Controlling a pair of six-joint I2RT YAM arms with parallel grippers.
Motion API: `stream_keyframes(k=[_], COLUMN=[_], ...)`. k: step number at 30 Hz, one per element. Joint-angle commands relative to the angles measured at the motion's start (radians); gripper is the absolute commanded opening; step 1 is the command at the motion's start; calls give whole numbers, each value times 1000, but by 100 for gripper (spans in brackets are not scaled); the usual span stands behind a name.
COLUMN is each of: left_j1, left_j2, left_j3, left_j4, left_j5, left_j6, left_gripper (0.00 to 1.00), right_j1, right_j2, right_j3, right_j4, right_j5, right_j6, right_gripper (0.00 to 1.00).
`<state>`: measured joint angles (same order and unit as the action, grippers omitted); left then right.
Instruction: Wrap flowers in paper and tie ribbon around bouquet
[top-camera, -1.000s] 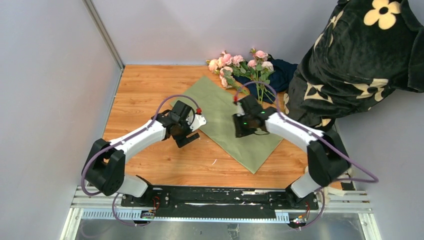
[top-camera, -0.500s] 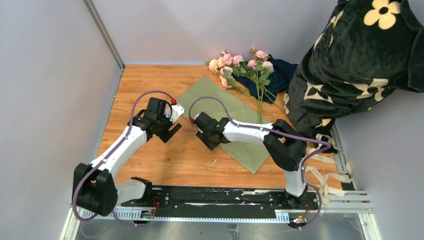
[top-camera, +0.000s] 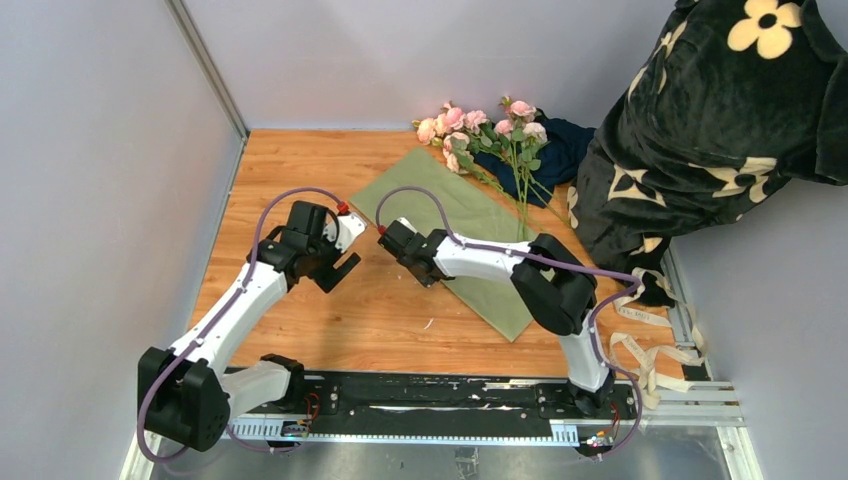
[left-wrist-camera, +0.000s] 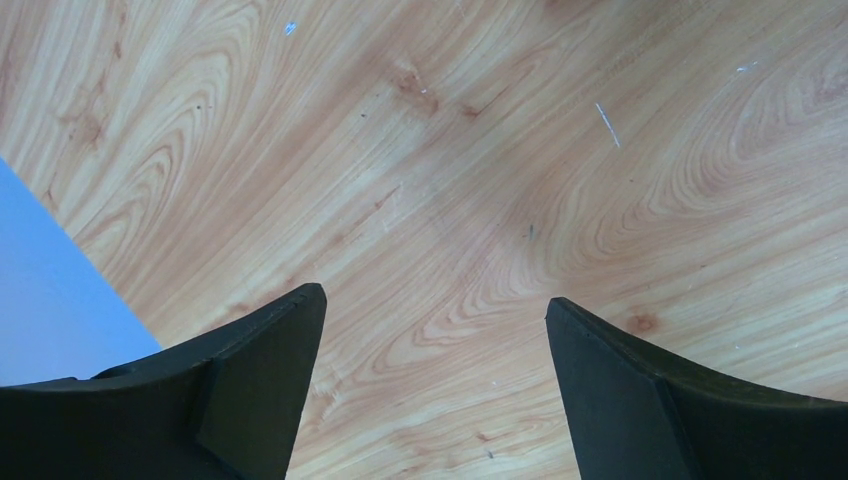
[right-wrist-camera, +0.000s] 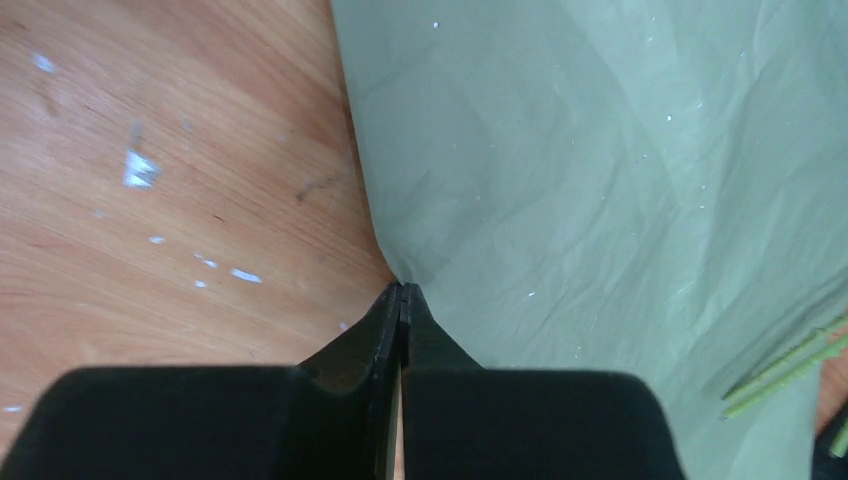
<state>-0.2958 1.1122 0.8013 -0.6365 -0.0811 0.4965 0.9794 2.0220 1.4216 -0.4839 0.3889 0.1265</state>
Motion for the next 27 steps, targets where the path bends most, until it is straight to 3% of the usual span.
stream_keyframes(k=[1, 5, 9, 11, 12, 13, 14, 15, 16, 20, 23, 27], left_j1=[23, 70, 156, 171, 173, 174, 175, 175, 175, 173, 166, 76], left_j2=[-4, 53, 71, 63, 58, 50, 44, 39, 33, -30, -94, -166], left_j3=[52, 134, 232, 257, 260, 261, 260, 260, 256, 185, 125, 37], left_j4=[-71, -94, -143, -160, -161, -161, -163, -166, -172, -186, -218, -220], left_j5=[16, -74, -50, -48, -52, -54, -55, -55, -51, 40, 199, 349], left_j6=[15, 15, 4, 11, 17, 23, 28, 33, 41, 125, 199, 256], left_gripper=[91, 91, 91, 91, 91, 91, 91, 91, 92, 93, 95, 96], right_j1=[9, 11, 34, 53, 67, 69, 66, 58, 48, -11, -69, -137], right_j2=[28, 63, 191, 249, 289, 344, 363, 372, 341, 59, -147, -302], right_j3=[96, 132, 270, 381, 457, 536, 609, 644, 627, 218, -3, -262], right_j4=[-18, 381, 698, 749, 762, 736, 706, 651, 617, 634, 485, 347], right_j5=[-175, -501, -453, -372, -340, -346, -387, -429, -461, -459, -436, -476], right_j6=[159, 479, 819, 846, 832, 796, 773, 749, 718, 565, 443, 455], right_gripper=[0, 0, 0, 1, 13, 38, 54, 61, 67, 68, 68, 69])
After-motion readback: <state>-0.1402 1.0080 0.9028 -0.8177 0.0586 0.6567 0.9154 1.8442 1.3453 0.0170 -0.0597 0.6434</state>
